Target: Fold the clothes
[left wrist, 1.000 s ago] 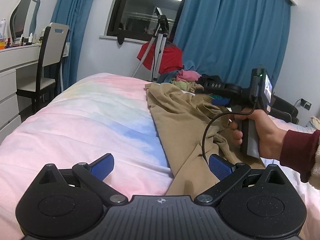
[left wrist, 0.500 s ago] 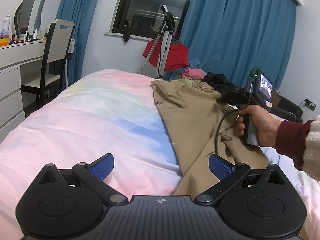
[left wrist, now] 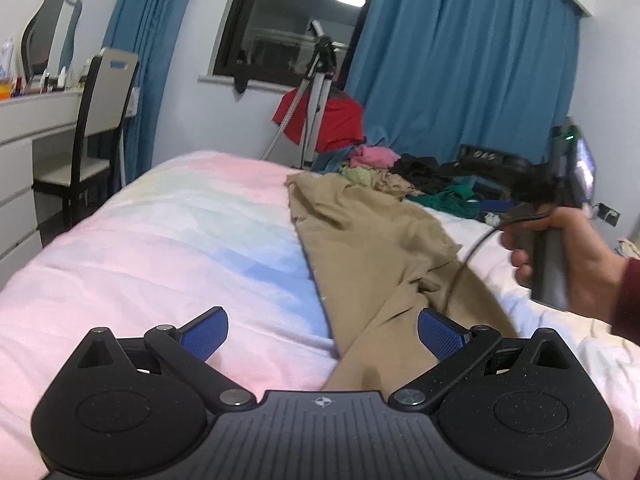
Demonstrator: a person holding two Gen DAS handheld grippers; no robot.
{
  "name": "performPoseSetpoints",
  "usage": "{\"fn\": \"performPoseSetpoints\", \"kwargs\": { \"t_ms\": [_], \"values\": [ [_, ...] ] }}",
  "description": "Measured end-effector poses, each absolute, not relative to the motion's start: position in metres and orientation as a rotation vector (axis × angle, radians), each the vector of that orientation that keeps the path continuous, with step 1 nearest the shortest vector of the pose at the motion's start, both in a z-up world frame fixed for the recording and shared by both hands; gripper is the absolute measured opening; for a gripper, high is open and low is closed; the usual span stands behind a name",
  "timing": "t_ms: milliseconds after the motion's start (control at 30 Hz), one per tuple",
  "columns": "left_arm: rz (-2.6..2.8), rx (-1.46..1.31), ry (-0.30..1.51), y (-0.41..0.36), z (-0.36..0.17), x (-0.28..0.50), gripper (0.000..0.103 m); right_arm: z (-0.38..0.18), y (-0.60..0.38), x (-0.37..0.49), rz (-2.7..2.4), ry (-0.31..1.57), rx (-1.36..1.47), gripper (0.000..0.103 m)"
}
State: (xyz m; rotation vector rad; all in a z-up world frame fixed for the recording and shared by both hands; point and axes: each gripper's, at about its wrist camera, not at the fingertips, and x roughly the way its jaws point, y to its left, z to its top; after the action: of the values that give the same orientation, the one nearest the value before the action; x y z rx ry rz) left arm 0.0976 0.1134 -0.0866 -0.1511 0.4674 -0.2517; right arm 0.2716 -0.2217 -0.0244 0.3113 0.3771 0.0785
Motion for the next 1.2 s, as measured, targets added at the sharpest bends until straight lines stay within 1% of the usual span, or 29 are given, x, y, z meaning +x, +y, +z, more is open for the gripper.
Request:
{"fn": "performPoseSetpoints", "kwargs": {
  "t_ms": [133, 300, 400, 567, 667, 767, 833, 967, 1067, 1133, 1200],
  "values": [
    [-0.264, -0.135, 0.432, 0.111, -0.075, 0.078, 0.102, 0.006, -0.221, 0.207, 0.107, 0.357, 0.328, 0.098],
    [-0.267, -0.124, 0.399, 0.108, -0.062, 0.055, 0.102, 0.032, -0.208, 0.115, 0.127, 0.339, 0.259, 0.098],
    [-0.261, -0.117, 0.389, 0.107, -0.055, 0.038, 0.102, 0.036, -0.202, 0.057, 0.145, 0.330, 0.217, 0.098],
    [-0.225, -0.132, 0.411, 0.111, -0.045, 0.012, 0.102, 0.024, -0.202, -0.014, 0.167, 0.335, 0.266, 0.098],
    [-0.186, -0.208, 0.457, 0.131, -0.038, 0.004, 0.102, 0.016, -0.206, -0.028, 0.187, 0.366, 0.306, 0.098],
    [-0.129, -0.378, 0.525, 0.167, -0.042, -0.001, 0.102, 0.009, -0.209, -0.033, 0.210, 0.397, 0.326, 0.098],
    [-0.101, -0.481, 0.590, 0.188, -0.050, -0.004, 0.100, 0.007, -0.212, -0.033, 0.216, 0.405, 0.341, 0.098],
    [-0.040, -0.551, 0.765, 0.202, -0.075, -0.001, 0.092, 0.002, -0.221, -0.029, 0.220, 0.427, 0.411, 0.098],
    [-0.013, -0.600, 0.852, 0.209, -0.092, 0.005, 0.087, -0.004, -0.226, -0.027, 0.215, 0.448, 0.446, 0.098],
    [-0.001, -0.626, 0.884, 0.210, -0.100, 0.009, 0.083, -0.008, -0.229, -0.025, 0.203, 0.465, 0.461, 0.098],
    [0.006, -0.610, 0.894, 0.208, -0.102, 0.009, 0.075, -0.011, -0.232, -0.023, 0.196, 0.482, 0.487, 0.098]
  ]
}}
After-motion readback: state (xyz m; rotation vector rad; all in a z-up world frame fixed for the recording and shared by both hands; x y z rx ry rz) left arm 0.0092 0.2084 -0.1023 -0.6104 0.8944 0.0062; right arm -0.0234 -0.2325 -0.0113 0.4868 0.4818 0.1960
